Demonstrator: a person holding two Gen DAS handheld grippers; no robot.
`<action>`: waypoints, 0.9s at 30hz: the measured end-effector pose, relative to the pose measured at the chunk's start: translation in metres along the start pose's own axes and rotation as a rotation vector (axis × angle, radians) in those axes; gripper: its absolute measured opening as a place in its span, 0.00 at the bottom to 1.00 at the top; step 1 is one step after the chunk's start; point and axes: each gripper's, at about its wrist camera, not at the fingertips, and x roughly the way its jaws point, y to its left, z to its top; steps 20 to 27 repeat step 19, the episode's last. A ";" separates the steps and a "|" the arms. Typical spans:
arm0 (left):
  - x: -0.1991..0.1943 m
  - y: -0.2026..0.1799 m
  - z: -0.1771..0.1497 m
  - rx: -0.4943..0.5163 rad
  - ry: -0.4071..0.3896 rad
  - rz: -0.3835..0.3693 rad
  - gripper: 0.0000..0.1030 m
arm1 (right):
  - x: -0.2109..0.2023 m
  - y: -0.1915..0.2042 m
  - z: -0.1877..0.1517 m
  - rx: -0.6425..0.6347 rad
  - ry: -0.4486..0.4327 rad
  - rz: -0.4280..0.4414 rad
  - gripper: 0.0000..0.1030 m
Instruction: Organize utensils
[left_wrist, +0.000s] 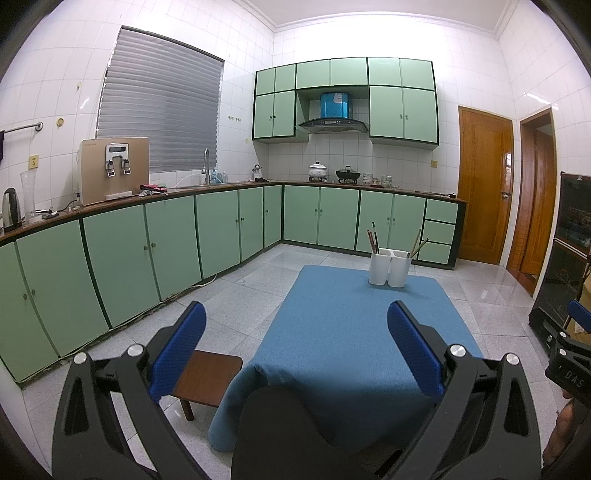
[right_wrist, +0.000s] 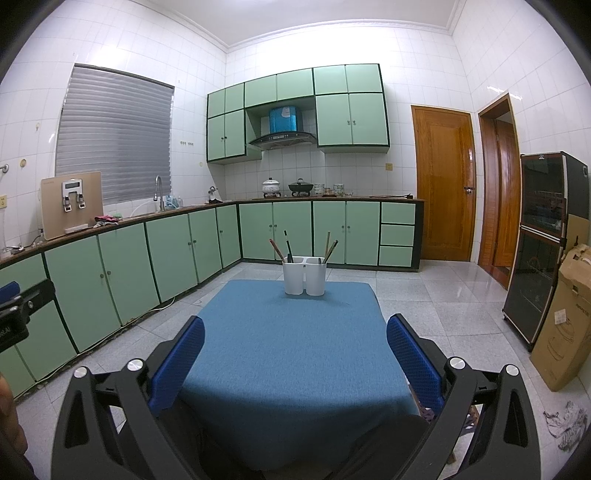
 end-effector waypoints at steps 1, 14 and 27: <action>0.000 0.000 0.000 0.000 -0.001 0.000 0.93 | 0.000 0.000 0.000 0.000 0.000 0.000 0.94; 0.002 -0.006 0.004 0.002 -0.003 0.007 0.93 | -0.001 0.001 0.000 0.001 0.003 0.000 0.94; 0.001 -0.008 0.003 0.005 -0.004 0.007 0.93 | -0.002 -0.001 0.000 0.001 0.005 -0.001 0.94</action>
